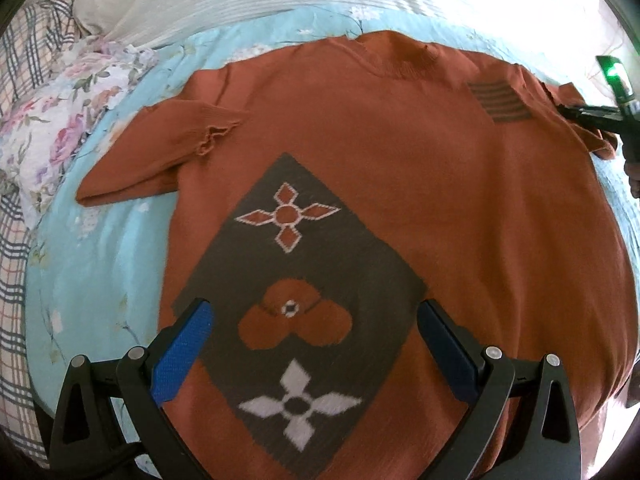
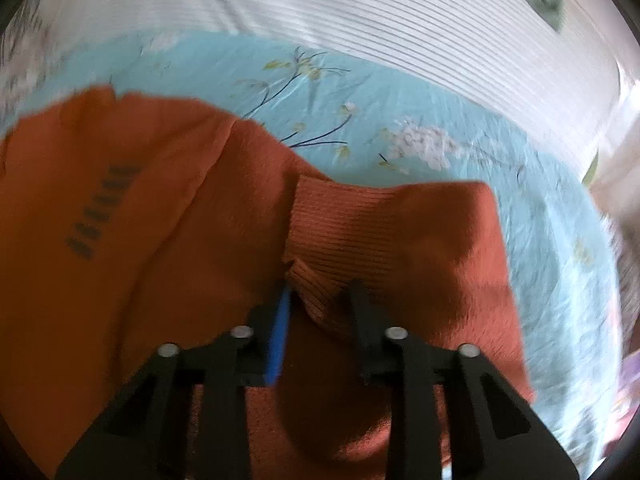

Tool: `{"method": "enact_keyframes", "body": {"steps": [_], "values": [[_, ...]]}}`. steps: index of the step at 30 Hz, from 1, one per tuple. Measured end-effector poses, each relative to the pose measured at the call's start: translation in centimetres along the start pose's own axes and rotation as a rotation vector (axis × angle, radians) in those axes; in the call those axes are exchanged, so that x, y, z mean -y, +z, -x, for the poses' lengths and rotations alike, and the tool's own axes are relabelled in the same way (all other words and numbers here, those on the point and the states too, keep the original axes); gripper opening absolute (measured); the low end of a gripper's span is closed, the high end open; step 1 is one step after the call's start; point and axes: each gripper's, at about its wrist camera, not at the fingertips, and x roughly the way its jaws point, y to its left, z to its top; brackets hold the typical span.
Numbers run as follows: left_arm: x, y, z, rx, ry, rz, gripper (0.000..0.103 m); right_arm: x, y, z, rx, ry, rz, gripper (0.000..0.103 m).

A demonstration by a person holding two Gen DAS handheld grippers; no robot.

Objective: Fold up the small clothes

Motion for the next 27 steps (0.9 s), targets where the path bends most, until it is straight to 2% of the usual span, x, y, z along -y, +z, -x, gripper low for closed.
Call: {"method": "enact_keyframes", "body": {"steps": [2,6,7,11,12,15,19,24,27], "values": [[0.2,0.4,-0.2,0.005,-0.004,-0.003,0.102,0.5,0.2,2.2,0.046,0.071,-0.096,0.005],[0.1,0.8,-0.3,0.020,-0.023,0.000,0.102,-0.8,0.8,6.7,0.155,0.251,-0.235,0.005],[0.1,0.8,-0.3,0.022,-0.029,0.002,0.102,-1.8,1.0,7.8,0.176,0.324,-0.260,0.005],[-0.2,0.8,0.1,0.039,-0.047,0.019,0.102,-8.0,2.2,9.9,0.221,0.550,-0.289,0.005],[-0.4,0.7,0.3,0.044,-0.053,0.026,0.102,-10.4,2.8,10.2,0.222,0.629,-0.290,0.005],[-0.9,0.4,0.8,0.059,-0.073,0.049,0.102,-16.2,4.2,8.4,0.193,0.779,-0.282,0.005],[-2.0,0.0,1.3,0.078,-0.078,0.067,0.102,-23.6,5.6,5.4,0.127,0.906,-0.280,0.005],[-3.8,-0.5,1.4,0.092,-0.090,0.107,0.102,-29.4,6.4,0.7,0.033,0.947,-0.277,0.005],[-5.0,-0.7,1.2,0.097,-0.105,0.131,0.102,-30.8,6.0,-1.0,-0.024,0.936,-0.268,0.005]]}}
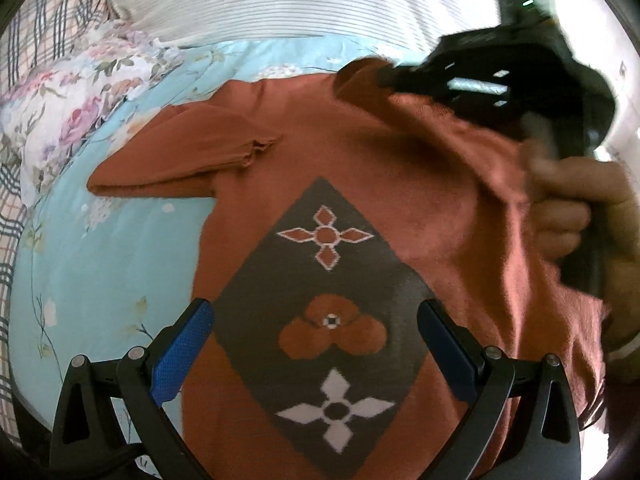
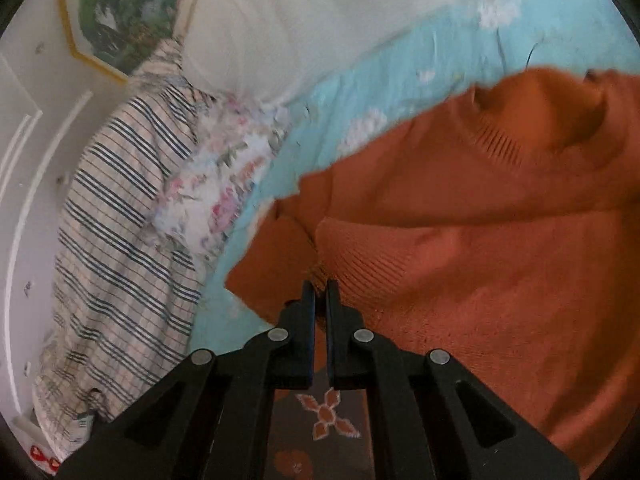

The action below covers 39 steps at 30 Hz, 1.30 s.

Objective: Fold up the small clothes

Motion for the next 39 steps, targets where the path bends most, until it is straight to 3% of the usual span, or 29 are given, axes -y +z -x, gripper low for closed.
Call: {"method": "enact_keyframes", "body": {"steps": [4,7,8,14,19,22,26,29,31,32,34,39], "values": [[-0.9,0.5,-0.7,0.004,-0.029,0.012,0.102,-0.8,-0.1,-1.9,-0.017,-0.014,0.012,0.012],[-1.0,1.6,-2.1,0.004,-0.079,0.020,0.102,-1.3,-0.6,-0.2,0.019,0.024,0.027,0.039],[-0.9,2.1,-2.7,-0.002,-0.093,0.021,0.102,-1.5,-0.8,1.2,0.048,0.013,0.045,0.043],[-0.6,6.2,-7.1,-0.034,-0.212,0.070,0.102,-0.1,-2.9,10.2,0.216,-0.055,0.017,0.043],[-0.8,10.0,-12.0,-0.102,-0.241,0.140,0.098,3.5,-6.5,18.8,0.385,-0.141,-0.090,0.043],[-0.5,11.2,-13.3,-0.072,-0.205,0.133,0.081,5.5,-7.9,22.9,0.474,-0.208,-0.147,0.043],[0.2,12.0,-12.9,-0.027,-0.150,0.089,0.009,7.3,-8.0,26.2,0.529,-0.266,-0.185,0.043],[-1.6,12.6,-10.1,0.067,-0.135,0.132,0.009,8.3,-7.4,27.3,0.540,-0.307,-0.191,0.044],[-3.2,12.8,-8.7,0.128,-0.022,0.145,0.008,9.6,-6.6,27.2,0.521,-0.338,-0.196,0.044],[-3.9,12.9,-8.6,0.133,-0.001,0.150,0.008,10.3,-6.2,26.9,0.502,-0.345,-0.200,0.044],[-4.7,12.9,-9.0,0.106,-0.032,0.151,0.008,11.3,-4.9,25.3,0.445,-0.363,-0.200,0.044],[-3.5,12.2,-8.9,0.110,-0.034,0.099,0.009,13.7,-2.4,20.9,0.291,-0.475,-0.173,0.044]]}}
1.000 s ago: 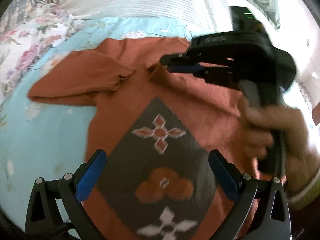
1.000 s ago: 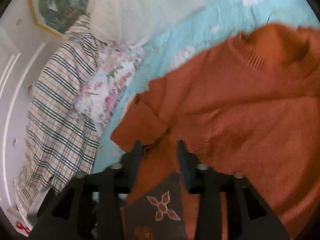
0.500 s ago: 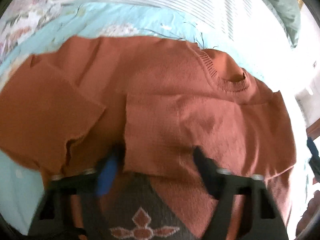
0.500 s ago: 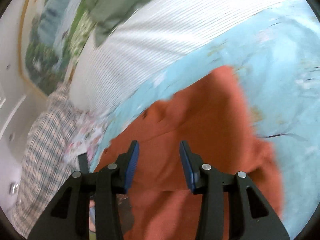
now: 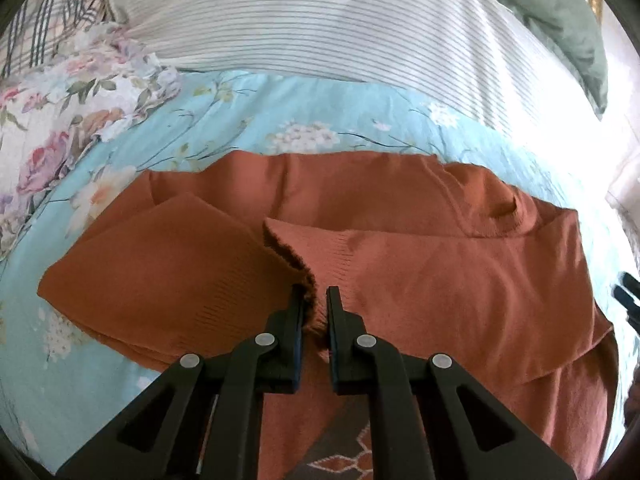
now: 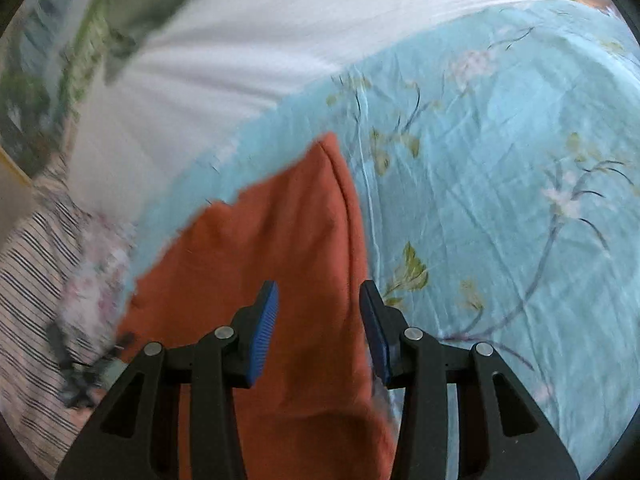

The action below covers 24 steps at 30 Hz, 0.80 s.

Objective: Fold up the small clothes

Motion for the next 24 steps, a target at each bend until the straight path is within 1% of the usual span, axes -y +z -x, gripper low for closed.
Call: {"method": "enact_keyframes", "body": {"steps": [1,2,4,5,6,7,9,10,12,13,14,15,17,18,19,20,21,22,23,24], "values": [[0.3,-0.1,0.0,0.001,0.001,-0.008,0.009,0.0,0.3,-1.2,-0.033,-0.029,0.015,0.044],[0.5,-0.3,0.2,0.003,0.005,-0.018,0.009,0.0,0.4,-2.0,-0.059,-0.041,0.024,0.046],[0.8,-0.2,0.1,0.007,0.012,-0.034,0.009,0.0,0.6,-2.9,-0.074,-0.027,0.049,0.045],[0.9,-0.3,0.4,0.011,0.013,-0.041,0.009,0.0,0.8,-2.9,-0.078,-0.002,0.065,0.017],[1.0,-0.3,0.4,0.011,0.011,-0.044,0.009,0.3,0.9,-2.6,-0.074,0.019,0.054,0.012],[1.0,-0.3,0.3,0.009,0.009,-0.047,0.009,0.7,1.2,-1.8,-0.050,0.030,0.047,0.012],[1.1,-0.2,0.4,0.008,0.005,-0.050,0.009,1.5,1.7,-0.4,-0.002,-0.001,0.046,0.011],[1.3,-0.1,0.5,0.009,-0.003,-0.050,0.009,2.1,1.9,-0.2,0.002,0.001,0.028,0.011],[1.6,-0.1,0.9,0.015,-0.039,-0.048,0.009,3.3,1.8,-0.9,-0.028,0.000,-0.004,0.012],[1.9,-0.1,0.8,0.014,-0.054,-0.051,0.009,3.4,1.6,-1.2,-0.045,-0.022,-0.002,0.013],[2.2,-0.3,0.6,0.011,-0.050,-0.060,0.009,3.2,1.4,-1.4,-0.047,-0.039,0.001,0.016],[2.5,-0.4,0.1,0.005,-0.038,-0.069,0.009,2.8,1.2,-0.9,-0.031,-0.057,0.009,0.017],[2.8,-0.7,-1.1,-0.019,-0.021,-0.071,0.009,1.3,0.7,0.9,0.035,-0.093,0.051,0.020],[2.7,-0.9,-1.5,-0.030,-0.014,-0.068,0.009,0.4,0.3,1.6,0.059,-0.083,0.075,0.021],[2.6,-1.0,-1.7,-0.035,-0.005,-0.066,0.009,-0.2,0.1,1.9,0.068,-0.062,0.094,0.029],[2.4,-1.2,-1.8,-0.036,0.001,-0.065,0.009,-1.0,-0.4,1.9,0.056,-0.030,0.120,0.038],[2.2,-1.3,-1.9,-0.036,0.004,-0.063,0.009,-1.5,-0.7,1.4,0.027,-0.019,0.140,0.042],[1.9,-1.4,-1.9,-0.038,0.005,-0.059,0.009,-1.5,-1.0,1.0,0.006,-0.027,0.150,0.045],[1.7,-1.6,-1.9,-0.038,0.008,-0.054,0.009,-1.3,-1.2,0.5,-0.013,-0.055,0.156,0.045],[1.5,-1.6,-1.9,-0.039,0.013,-0.050,0.009,-0.6,-1.3,0.1,-0.023,-0.110,0.148,0.045]]}}
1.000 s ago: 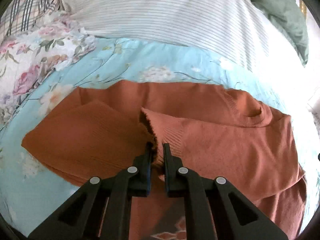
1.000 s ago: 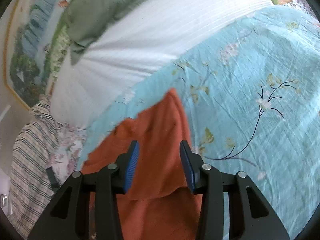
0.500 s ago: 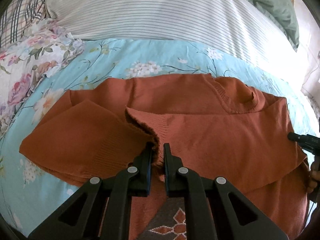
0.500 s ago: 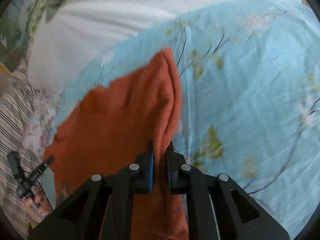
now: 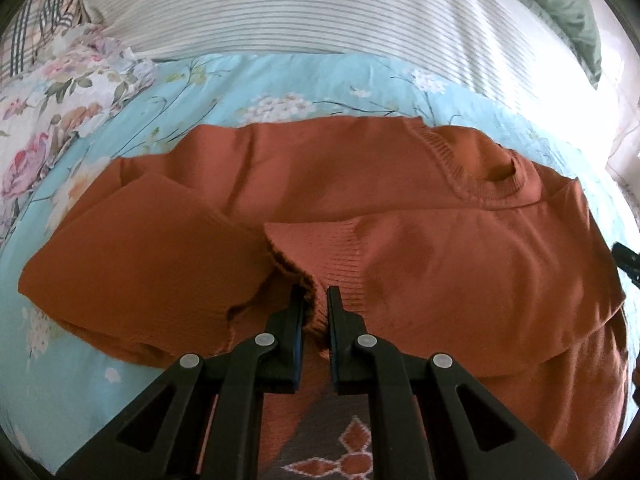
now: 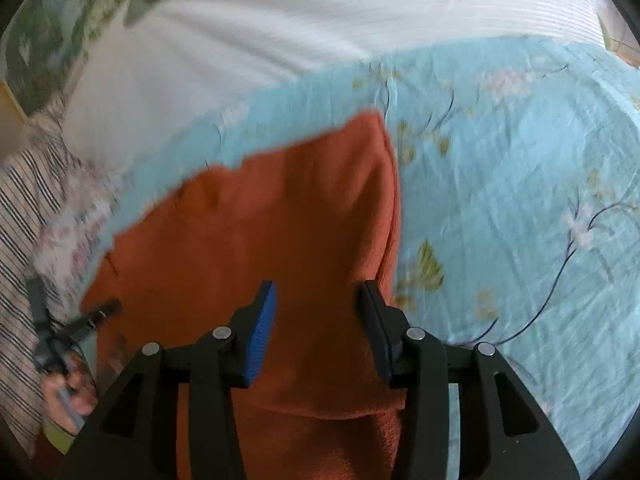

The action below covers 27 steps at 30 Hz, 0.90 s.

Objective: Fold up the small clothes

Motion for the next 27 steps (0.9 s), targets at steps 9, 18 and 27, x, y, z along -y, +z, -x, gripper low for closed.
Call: {"method": "enact_keyframes", "body": {"steps": [9,18,27], "values": [[-2.6,-2.0,4.9,0.044,0.045,-0.032,0.014,2.4,-1.0,6.4,0.170,-0.002,-0.121,0.045],[-4.5,-2.4,7.4,0.080,0.078,-0.106,0.072,-2.3,-5.2,6.9,0.092,0.177,-0.085,0.054],[-3.3,-2.0,1.5,-0.030,0.193,-0.175,0.056,-5.7,-6.9,4.6,0.013,0.244,-0.048,0.054]]}}
